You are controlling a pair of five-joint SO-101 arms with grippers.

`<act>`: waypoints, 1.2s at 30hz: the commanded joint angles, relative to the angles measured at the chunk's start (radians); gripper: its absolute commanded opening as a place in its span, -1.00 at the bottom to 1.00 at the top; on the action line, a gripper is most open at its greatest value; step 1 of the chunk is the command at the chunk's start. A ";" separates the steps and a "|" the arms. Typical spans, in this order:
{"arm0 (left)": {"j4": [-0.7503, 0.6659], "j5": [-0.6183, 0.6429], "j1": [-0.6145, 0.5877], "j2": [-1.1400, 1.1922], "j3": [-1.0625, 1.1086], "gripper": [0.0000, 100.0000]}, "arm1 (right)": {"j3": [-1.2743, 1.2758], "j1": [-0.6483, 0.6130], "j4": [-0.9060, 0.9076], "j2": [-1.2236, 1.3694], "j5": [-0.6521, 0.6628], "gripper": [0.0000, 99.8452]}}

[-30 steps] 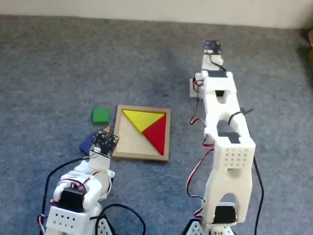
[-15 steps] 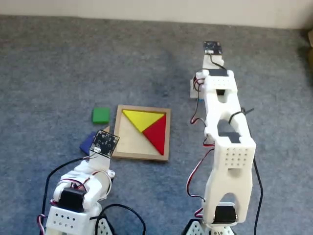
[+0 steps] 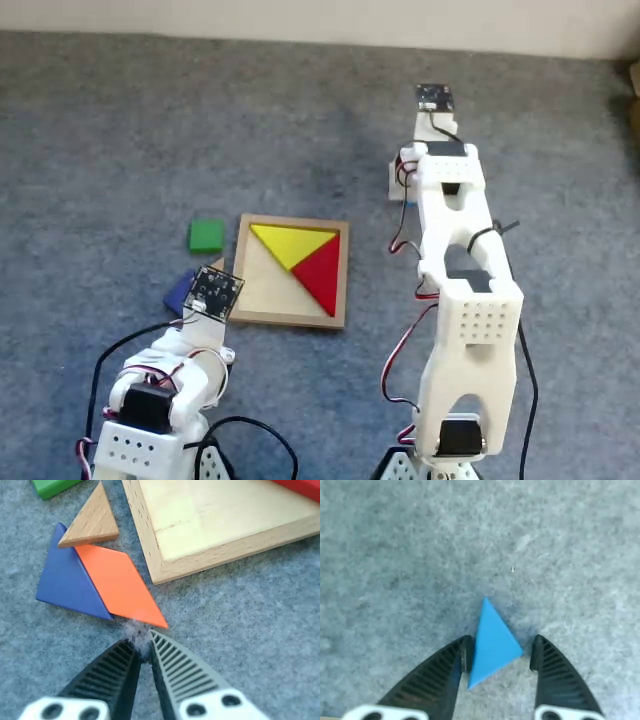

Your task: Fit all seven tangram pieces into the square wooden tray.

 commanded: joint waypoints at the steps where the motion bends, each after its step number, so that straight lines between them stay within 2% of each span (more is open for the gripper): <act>1: 0.006 0.005 -0.005 -0.036 0.021 -0.98 | -0.015 -0.013 -0.012 -0.002 0.000 -0.64; 8: 0.006 0.005 -0.005 -0.036 0.021 -0.98 | -0.015 -0.013 -0.012 -0.002 0.000 -0.64; 15: 0.006 0.005 -0.005 -0.036 0.021 -0.98 | -0.015 -0.013 -0.015 -0.002 0.000 -0.82; 21: 0.006 0.005 -0.005 -0.036 0.021 -0.98 | -0.015 -0.010 -0.004 -0.012 0.000 -0.83; 26: 0.006 0.005 -0.005 -0.036 0.021 -0.98 | -0.035 -0.007 0.102 -0.021 0.003 -0.83; 30: 0.006 0.005 -0.005 -0.036 0.021 -0.98 | -0.058 -0.016 0.163 -0.082 0.084 -0.83; 36: 0.006 0.005 -0.005 -0.036 0.021 -0.98 | -0.054 -0.047 0.229 -0.151 0.097 -0.83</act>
